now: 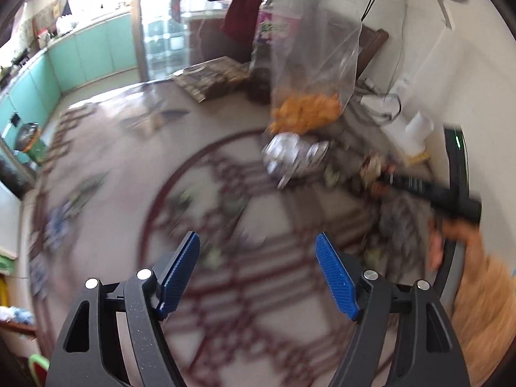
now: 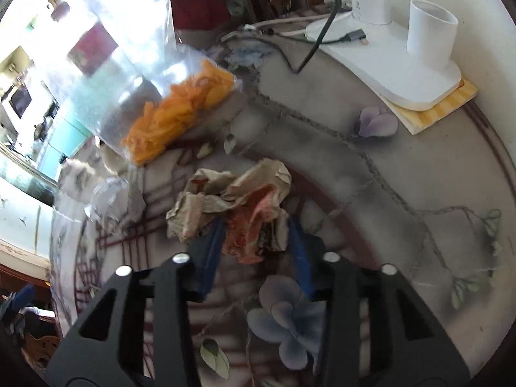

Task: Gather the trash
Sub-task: 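Grasp the crumpled foil with the left tool while the right tool grasps the crumpled paper, then carry the foil with the left tool while the right tool carries the crumpled paper to the bucket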

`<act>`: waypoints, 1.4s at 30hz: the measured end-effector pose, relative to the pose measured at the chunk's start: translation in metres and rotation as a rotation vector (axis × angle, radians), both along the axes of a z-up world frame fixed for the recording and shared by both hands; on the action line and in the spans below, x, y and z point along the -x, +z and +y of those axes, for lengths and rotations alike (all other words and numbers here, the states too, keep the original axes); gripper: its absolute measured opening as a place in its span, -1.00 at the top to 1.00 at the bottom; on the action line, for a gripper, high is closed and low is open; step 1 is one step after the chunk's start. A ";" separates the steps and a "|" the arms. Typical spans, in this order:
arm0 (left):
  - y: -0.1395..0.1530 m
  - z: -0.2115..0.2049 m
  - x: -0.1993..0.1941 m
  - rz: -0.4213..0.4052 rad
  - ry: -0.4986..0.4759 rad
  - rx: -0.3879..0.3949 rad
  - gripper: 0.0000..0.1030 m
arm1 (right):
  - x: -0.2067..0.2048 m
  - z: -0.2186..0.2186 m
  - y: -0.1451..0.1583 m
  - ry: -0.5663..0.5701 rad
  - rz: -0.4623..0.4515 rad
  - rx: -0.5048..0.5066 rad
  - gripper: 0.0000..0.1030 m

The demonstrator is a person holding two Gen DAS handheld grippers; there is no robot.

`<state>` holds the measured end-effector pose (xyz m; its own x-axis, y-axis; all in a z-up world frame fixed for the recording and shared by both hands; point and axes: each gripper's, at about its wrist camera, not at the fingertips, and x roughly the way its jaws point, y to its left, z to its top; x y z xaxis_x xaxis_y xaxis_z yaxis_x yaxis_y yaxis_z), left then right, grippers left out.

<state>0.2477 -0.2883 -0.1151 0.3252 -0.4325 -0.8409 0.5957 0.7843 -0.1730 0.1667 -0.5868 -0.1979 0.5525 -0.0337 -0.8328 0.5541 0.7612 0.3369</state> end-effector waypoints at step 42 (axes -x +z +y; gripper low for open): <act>-0.021 0.132 0.078 0.066 0.250 -0.038 0.36 | 0.081 0.124 0.050 0.142 -0.027 -0.052 0.82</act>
<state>0.1697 -0.1566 -0.1357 0.3622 -0.3130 -0.8780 0.3707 0.9126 -0.1724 0.0853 -0.4629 -0.1480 0.5706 0.0893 -0.8164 0.4327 0.8122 0.3912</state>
